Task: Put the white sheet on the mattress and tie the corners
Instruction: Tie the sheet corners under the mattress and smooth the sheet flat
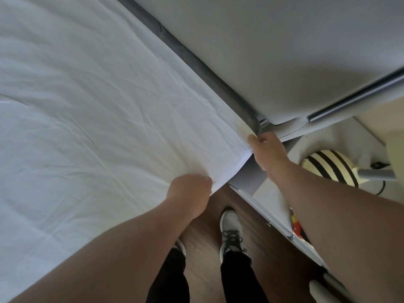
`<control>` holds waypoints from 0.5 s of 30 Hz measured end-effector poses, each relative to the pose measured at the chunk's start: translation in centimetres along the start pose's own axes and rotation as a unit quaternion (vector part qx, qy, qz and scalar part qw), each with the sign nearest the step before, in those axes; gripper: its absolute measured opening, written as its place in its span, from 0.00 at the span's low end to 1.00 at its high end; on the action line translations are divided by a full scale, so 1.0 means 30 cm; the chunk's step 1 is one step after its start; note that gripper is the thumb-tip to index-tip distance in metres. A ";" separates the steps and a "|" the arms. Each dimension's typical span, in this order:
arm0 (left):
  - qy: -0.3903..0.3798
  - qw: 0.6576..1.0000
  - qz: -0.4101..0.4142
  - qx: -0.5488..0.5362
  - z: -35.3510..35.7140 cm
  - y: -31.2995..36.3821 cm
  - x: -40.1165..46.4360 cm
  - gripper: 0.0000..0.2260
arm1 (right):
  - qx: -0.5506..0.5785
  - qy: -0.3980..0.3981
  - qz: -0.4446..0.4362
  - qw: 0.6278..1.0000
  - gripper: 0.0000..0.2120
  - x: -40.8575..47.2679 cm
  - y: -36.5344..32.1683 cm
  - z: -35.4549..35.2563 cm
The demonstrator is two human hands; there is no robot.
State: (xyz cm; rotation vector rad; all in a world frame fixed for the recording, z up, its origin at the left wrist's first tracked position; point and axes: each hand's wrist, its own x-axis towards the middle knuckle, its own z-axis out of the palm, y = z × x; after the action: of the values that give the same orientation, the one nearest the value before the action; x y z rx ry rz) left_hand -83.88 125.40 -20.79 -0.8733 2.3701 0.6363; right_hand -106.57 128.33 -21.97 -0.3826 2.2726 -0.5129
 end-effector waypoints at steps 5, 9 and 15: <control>-0.005 0.999 0.026 -0.022 -0.017 -0.003 0.012 0.05 | -0.038 0.045 -0.038 0.998 0.13 0.020 0.008 -0.013; 0.001 0.999 0.026 -0.025 -0.040 0.017 0.022 0.06 | 0.001 0.090 -0.035 0.995 0.13 0.019 -0.011 0.001; -0.007 0.999 0.023 -0.032 -0.057 0.048 0.051 0.08 | -0.003 0.140 -0.025 0.990 0.11 0.027 -0.017 0.000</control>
State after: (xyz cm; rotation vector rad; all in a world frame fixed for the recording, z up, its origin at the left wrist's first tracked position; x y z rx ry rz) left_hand -86.41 124.70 -20.10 -0.8415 2.3748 0.7365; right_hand -107.05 127.54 -22.24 -0.3925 2.5407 -0.6194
